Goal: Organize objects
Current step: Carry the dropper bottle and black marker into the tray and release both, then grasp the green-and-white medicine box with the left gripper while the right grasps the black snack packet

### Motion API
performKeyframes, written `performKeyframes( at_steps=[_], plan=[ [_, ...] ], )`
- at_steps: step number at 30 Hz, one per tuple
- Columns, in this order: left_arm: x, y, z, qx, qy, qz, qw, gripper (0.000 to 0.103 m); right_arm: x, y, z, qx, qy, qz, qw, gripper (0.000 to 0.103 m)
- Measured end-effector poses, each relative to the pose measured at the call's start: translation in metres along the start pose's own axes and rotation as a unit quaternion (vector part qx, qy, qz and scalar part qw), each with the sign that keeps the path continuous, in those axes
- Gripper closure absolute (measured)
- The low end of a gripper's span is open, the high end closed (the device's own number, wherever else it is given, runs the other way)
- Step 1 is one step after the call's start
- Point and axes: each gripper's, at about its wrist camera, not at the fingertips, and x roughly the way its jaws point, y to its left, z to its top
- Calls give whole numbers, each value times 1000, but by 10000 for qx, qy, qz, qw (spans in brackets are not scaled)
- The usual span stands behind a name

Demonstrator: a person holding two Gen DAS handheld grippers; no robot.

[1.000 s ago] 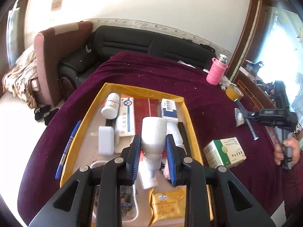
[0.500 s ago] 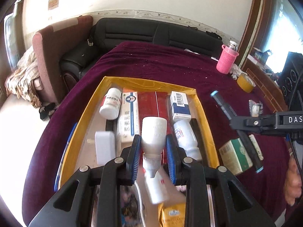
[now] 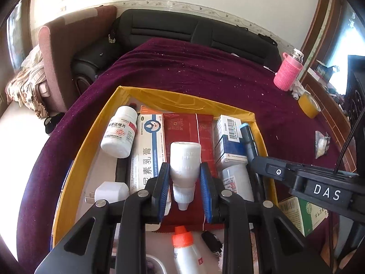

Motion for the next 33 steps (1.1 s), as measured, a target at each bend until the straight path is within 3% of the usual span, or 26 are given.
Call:
performKeyframes(
  at_steps=[2, 6, 8, 11, 20, 26, 33],
  plan=[
    [-3, 1, 0, -33, -45, -29, 10000, 75, -3, -1, -2, -29, -69, -5, 10000, 85],
    [-15, 1, -3, -71, -210, 75, 9997, 46, -19, 2, -4, -159, -388, -73, 9991, 78],
    [-24, -2, -5, -64, -326, 102, 9994, 45, -23, 7, -2, -262, -586, -152, 9978, 73],
    [-39, -8, -7, -52, -462, 212, 9987, 36, -39, 12, -6, -433, -839, -290, 9951, 63],
    [-74, -26, -15, 113, -864, 485, 9950, 36, -60, 19, -25, -792, -1118, -410, 9897, 59],
    [-83, -38, -18, 139, -911, 514, 9944, 36, -69, 10, -36, -756, -1150, -345, 9899, 59],
    [-97, -59, -24, 175, -928, 334, 9950, 36, -91, -38, -47, -456, -1250, -347, 9905, 54]
  ],
)
